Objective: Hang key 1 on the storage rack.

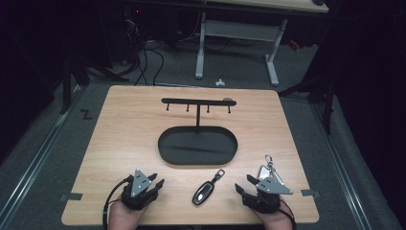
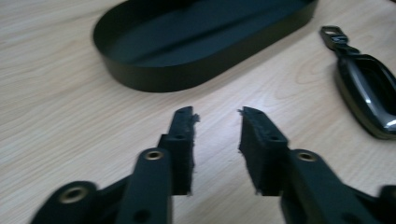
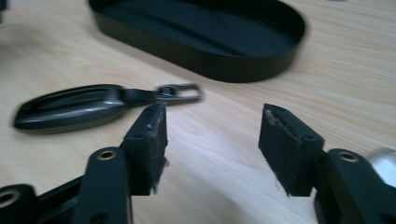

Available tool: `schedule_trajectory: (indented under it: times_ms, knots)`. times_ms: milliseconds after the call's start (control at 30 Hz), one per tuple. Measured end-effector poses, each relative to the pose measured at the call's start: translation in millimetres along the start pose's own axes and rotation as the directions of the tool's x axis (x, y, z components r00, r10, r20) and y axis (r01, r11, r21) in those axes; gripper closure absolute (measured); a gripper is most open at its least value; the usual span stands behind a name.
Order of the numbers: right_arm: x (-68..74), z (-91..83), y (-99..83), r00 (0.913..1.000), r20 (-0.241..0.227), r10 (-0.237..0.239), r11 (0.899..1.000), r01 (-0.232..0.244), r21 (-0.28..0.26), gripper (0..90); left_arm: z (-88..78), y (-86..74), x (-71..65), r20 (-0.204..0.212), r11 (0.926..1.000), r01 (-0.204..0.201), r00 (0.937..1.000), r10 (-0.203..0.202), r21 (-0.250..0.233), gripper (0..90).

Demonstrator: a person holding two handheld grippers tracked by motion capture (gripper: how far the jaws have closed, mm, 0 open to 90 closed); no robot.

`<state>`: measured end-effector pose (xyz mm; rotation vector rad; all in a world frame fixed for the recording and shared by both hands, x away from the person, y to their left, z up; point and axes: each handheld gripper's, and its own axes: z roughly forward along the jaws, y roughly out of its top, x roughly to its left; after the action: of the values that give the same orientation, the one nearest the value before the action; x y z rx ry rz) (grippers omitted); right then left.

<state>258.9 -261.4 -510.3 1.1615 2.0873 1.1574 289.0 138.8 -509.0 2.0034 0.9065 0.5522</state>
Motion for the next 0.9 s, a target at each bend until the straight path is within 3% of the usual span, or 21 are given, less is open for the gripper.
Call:
schedule_trajectory:
  times_ms: [67, 167, 267, 333, 433, 500, 667, 900]
  knots:
    - [9.7, 5.3, 3.6, 0.9994, -0.032, -0.008, 1.0, 0.008, 0.01, 45.4, -4.0, -4.0, 6.5, -0.038, 0.9999, 0.002, 0.9993, -0.002, -0.014, 53.0]
    - [21.2, 13.1, 8.5, 0.9961, -0.088, -0.004, 1.0, 0.005, 0.012, 47.9, -11.1, -11.4, 20.9, -0.078, 0.9992, 0.039, 0.9961, -0.04, -0.01, 45.7]
    - [30.7, 22.0, 11.9, 0.991, -0.134, -0.002, 1.0, 0.005, 0.019, 50.5, -21.5, -17.4, 33.4, -0.102, 0.9964, 0.081, 0.9913, -0.083, -0.026, 43.8]
    - [37.2, 27.0, 13.5, 0.9898, -0.139, -0.03, 0.999, 0.032, 0.013, 58.5, -27.9, -20.9, 39.4, -0.118, 0.9945, 0.1, 0.9877, -0.103, -0.033, 42.9]
    - [42.2, 33.1, 16.6, 0.9853, -0.168, -0.031, 0.999, 0.034, 0.015, 66.2, -38.1, -28.3, 47.0, -0.142, 0.9904, 0.131, 0.9805, -0.136, -0.043, 42.5]
    - [45.0, 38.2, 18.3, 0.981, -0.193, -0.016, 0.999, 0.023, 0.032, 71.1, -42.5, -31.9, 49.4, -0.152, 0.9891, 0.141, 0.9776, -0.146, -0.042, 42.5]
    - [53.8, 47.3, 22.1, 0.9701, -0.238, -0.05, 0.998, 0.06, 0.035, 89.7, -50.6, -39.5, 52.0, -0.175, 0.987, 0.156, 0.9714, -0.16, -0.04, 42.5]
    - [62.7, 59.5, 23.8, 0.956, -0.286, -0.065, 0.994, 0.086, 0.062, 89.7, -57.1, -46.0, 53.1, -0.185, 0.9865, 0.16, 0.969, -0.164, -0.032, 42.5]
